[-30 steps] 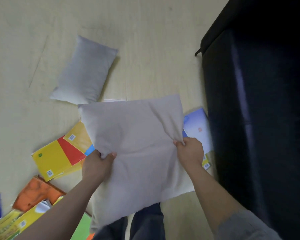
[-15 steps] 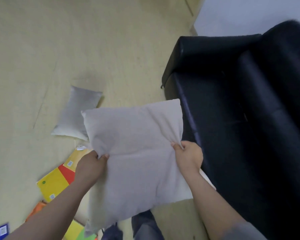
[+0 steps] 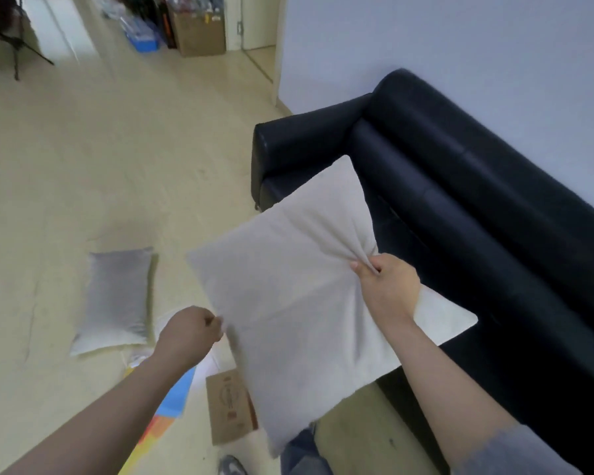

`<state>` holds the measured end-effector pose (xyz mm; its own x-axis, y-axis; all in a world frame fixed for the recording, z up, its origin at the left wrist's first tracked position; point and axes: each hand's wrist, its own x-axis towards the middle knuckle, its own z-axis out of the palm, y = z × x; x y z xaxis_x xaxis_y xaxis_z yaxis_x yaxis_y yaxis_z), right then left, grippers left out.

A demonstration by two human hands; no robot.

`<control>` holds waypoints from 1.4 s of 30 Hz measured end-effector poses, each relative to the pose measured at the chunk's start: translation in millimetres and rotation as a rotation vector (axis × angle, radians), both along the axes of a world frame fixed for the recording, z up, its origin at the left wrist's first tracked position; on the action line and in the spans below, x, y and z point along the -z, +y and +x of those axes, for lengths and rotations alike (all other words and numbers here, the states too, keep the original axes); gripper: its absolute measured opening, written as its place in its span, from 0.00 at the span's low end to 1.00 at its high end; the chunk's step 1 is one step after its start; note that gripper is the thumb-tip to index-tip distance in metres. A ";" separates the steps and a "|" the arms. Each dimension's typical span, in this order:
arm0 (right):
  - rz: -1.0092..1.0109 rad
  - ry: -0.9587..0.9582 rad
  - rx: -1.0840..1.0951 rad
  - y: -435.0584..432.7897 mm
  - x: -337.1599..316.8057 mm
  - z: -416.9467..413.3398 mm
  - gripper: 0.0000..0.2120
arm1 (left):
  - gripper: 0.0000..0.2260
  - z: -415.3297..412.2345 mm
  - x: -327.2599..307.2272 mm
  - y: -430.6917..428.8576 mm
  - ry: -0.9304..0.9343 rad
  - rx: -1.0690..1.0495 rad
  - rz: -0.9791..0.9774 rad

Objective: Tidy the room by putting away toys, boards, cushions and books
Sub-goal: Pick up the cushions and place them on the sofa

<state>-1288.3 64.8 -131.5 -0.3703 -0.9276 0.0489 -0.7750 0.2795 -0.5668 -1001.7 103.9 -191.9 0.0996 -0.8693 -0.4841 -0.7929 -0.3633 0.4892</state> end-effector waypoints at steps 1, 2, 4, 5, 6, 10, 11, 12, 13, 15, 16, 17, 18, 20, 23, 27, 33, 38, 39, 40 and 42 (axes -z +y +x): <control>0.006 0.013 0.020 4.7 -7.9 -6.6 0.24 | 0.15 -7.5 -9.2 -5.4 0.003 0.045 -0.046; 0.017 0.029 0.048 11.0 -16.5 -15.8 0.23 | 0.14 -18.7 -20.5 -12.2 0.002 0.100 -0.103; 0.056 0.067 0.079 19.5 -27.9 -29.3 0.17 | 0.11 -40.6 -44.2 -24.4 0.014 0.171 -0.221; 0.061 0.087 0.095 26.3 -34.3 -40.7 0.14 | 0.10 -57.2 -58.3 -30.1 0.037 0.219 -0.281; 0.070 0.115 0.106 31.7 -37.6 -51.5 0.11 | 0.09 -72.9 -70.4 -34.6 0.068 0.257 -0.331; 0.064 0.179 0.137 49.6 -44.2 -100.0 0.10 | 0.03 -139.6 -105.8 -40.8 0.223 0.434 -0.493; 0.069 0.188 0.147 55.3 -45.2 -115.3 0.11 | 0.03 -161.0 -111.0 -40.0 0.240 0.497 -0.531; 0.070 0.203 0.153 62.1 -46.2 -130.3 0.12 | 0.05 -183.7 -114.6 -38.3 0.241 0.563 -0.564; 0.071 0.215 0.144 69.0 -46.8 -144.8 0.12 | 0.07 -205.8 -118.3 -36.0 0.238 0.627 -0.594; 0.078 0.240 0.117 85.8 -49.7 -173.9 0.12 | 0.12 -253.9 -125.6 -31.0 0.224 0.750 -0.645; 0.078 0.253 0.087 92.3 -50.5 -182.4 0.13 | 0.14 -271.3 -128.1 -29.5 0.218 0.810 -0.669; 0.071 0.262 0.066 101.5 -51.0 -199.2 0.14 | 0.17 -298.8 -131.0 -27.4 0.221 0.887 -0.705; 0.061 0.275 0.044 107.7 -50.9 -207.9 0.15 | 0.19 -317.7 -131.6 -27.1 0.219 0.962 -0.730; 0.000 0.320 0.034 122.6 -48.0 -234.1 0.15 | 0.22 -362.6 -127.4 -26.5 0.170 1.109 -0.731; -0.119 0.370 0.044 141.9 -45.2 -267.5 0.15 | 0.16 -417.8 -119.5 -26.1 0.017 1.270 -0.747; -0.171 0.334 0.051 161.9 -45.4 -314.6 0.14 | 0.06 -472.9 -124.2 -17.6 -0.040 1.405 -0.822; -0.100 0.355 0.119 187.7 -34.5 -372.7 0.06 | 0.09 -539.5 -111.2 -0.1 0.037 1.468 -0.720; -0.047 0.319 0.212 201.3 -18.0 -405.8 0.07 | 0.09 -585.8 -103.2 3.4 0.095 1.546 -0.705; -0.040 0.319 0.233 203.8 -13.7 -410.8 0.09 | 0.09 -591.8 -101.8 4.3 0.089 1.565 -0.689; -0.031 0.322 0.267 206.3 -11.1 -418.5 0.08 | 0.09 -603.7 -99.7 3.2 0.102 1.590 -0.688; -0.016 0.354 0.301 207.7 -9.7 -427.4 0.05 | 0.09 -620.3 -94.8 2.0 0.113 1.619 -0.685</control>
<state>-1715.7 272.6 -121.8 -0.5806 -0.7796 0.2346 -0.8075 0.5148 -0.2879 -1622.0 105.9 -97.1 -0.9959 -0.0836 0.0345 -0.0709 0.9585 0.2760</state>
